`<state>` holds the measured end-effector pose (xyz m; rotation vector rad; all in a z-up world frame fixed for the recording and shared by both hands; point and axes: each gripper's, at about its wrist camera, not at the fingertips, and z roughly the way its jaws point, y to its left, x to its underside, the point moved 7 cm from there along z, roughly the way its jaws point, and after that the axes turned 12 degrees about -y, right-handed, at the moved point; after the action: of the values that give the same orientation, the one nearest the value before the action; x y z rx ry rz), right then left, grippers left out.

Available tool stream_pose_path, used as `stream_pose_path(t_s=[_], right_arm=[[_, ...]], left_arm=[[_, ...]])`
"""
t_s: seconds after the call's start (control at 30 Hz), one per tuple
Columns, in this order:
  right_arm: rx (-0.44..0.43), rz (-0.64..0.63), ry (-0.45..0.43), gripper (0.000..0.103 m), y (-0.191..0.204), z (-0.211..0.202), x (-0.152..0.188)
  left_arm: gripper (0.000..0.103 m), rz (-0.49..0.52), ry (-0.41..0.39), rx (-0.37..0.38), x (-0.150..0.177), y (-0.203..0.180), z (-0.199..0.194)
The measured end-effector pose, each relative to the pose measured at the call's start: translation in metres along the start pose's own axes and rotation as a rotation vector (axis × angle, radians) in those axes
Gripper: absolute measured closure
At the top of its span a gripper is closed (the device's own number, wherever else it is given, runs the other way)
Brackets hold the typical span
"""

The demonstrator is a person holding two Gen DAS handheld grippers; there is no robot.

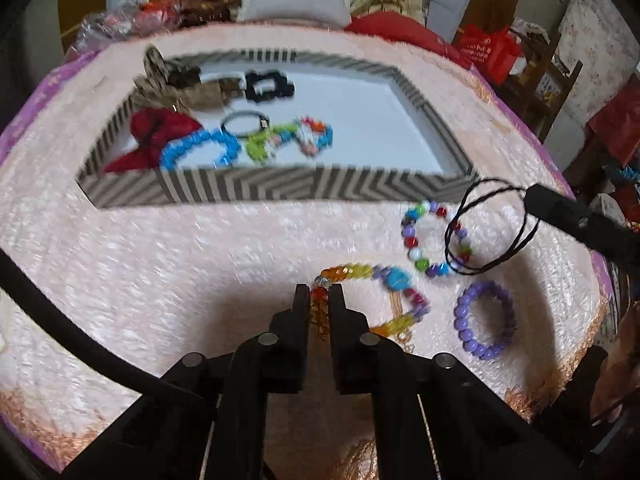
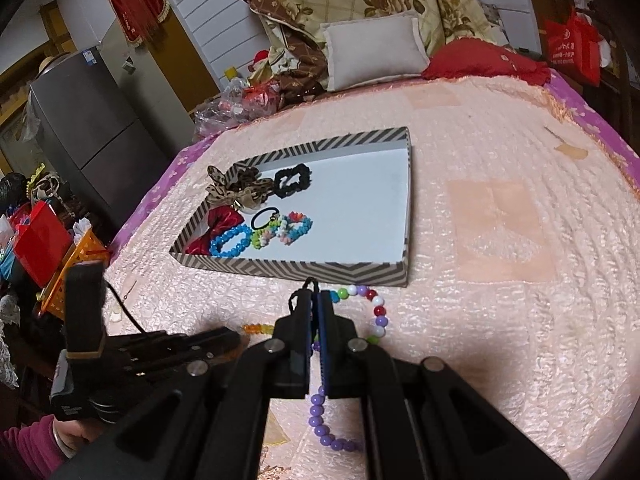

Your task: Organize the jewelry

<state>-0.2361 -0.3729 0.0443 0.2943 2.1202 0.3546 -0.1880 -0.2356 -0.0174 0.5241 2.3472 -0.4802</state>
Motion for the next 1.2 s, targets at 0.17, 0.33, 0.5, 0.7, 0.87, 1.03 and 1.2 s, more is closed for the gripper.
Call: stream_pose_path(t_s=[0.17, 0.33, 0.5, 0.7, 0.87, 1.03, 1.2], right_arm=[[-0.007, -0.009, -0.01, 0.1, 0.002, 0.002, -0.013], [-0.013, -0.014, -0.016, 0.1, 0.002, 0.014, -0.029], [-0.012, -0.026, -0.031, 0.1, -0.001, 0.028, -0.051], [0.012, -0.016, -0.013, 0.1, -0.017, 0.062, -0.077], [0.049, 0.001, 0.02, 0.1, -0.035, 0.101, -0.091], [0.058, 0.042, 0.065, 0.1, -0.048, 0.148, -0.105], [0.098, 0.041, 0.134, 0.1, -0.055, 0.202, -0.11]], left_arm=[[0.097, 0.026, -0.055, 0.008, -0.028, -0.002, -0.02], [0.097, 0.039, -0.103, 0.021, -0.065, -0.001, -0.038], [0.097, 0.058, -0.149, 0.011, -0.11, -0.002, -0.043], [0.097, 0.086, -0.145, -0.011, -0.155, -0.016, -0.008], [0.097, 0.07, -0.119, -0.004, -0.18, -0.025, 0.047], [0.097, -0.003, -0.015, -0.065, -0.175, 0.004, 0.107], [0.097, -0.022, 0.034, -0.161, -0.156, 0.044, 0.124]])
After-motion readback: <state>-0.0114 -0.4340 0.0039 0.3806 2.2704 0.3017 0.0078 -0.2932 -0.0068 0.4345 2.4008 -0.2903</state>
